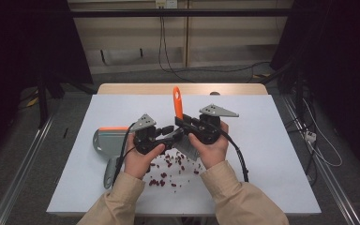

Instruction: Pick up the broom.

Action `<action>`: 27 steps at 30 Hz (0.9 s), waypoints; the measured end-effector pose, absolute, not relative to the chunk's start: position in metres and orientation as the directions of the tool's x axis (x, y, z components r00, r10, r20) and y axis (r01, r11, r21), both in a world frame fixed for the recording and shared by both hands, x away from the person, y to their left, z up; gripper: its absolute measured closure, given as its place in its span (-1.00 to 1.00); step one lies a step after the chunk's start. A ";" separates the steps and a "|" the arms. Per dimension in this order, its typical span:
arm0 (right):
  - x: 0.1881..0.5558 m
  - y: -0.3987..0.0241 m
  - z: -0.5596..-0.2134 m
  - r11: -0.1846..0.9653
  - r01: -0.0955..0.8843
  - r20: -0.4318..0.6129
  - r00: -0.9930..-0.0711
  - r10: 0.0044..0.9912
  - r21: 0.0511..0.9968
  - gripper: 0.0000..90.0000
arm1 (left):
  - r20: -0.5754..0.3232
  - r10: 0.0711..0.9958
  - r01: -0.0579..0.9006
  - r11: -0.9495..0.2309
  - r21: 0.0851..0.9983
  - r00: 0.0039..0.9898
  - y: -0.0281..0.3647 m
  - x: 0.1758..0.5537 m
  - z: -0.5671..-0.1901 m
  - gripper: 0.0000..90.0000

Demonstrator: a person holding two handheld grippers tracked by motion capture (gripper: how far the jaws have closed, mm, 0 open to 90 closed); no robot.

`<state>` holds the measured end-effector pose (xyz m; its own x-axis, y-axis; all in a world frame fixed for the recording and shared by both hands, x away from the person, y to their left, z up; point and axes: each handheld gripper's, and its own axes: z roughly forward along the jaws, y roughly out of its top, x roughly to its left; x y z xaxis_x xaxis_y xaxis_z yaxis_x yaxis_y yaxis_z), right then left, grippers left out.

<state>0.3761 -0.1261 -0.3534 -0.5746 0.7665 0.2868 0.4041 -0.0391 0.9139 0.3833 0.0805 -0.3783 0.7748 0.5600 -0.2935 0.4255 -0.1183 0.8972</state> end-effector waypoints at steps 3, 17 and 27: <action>0.375 -0.125 -0.352 -0.044 0.402 0.290 -0.576 0.764 0.915 0.60 | -0.306 0.554 0.437 -0.119 0.891 0.774 0.080 0.385 -0.379 0.15; 0.369 -0.132 -0.355 -0.036 0.389 0.290 -0.620 0.729 0.920 0.59 | -0.293 0.500 0.433 -0.188 0.882 0.815 0.082 0.383 -0.377 0.80; 0.371 -0.147 -0.354 -0.044 0.406 0.331 -0.675 0.660 0.913 0.44 | -0.298 0.475 0.426 -0.188 0.885 0.828 0.083 0.382 -0.375 0.83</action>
<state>0.3711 -0.1471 -0.3536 -0.6745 0.6597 0.3313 0.4056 -0.0437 0.9130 0.3822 0.0831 -0.3751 0.8281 0.4748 -0.2979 0.4263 -0.1884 0.8847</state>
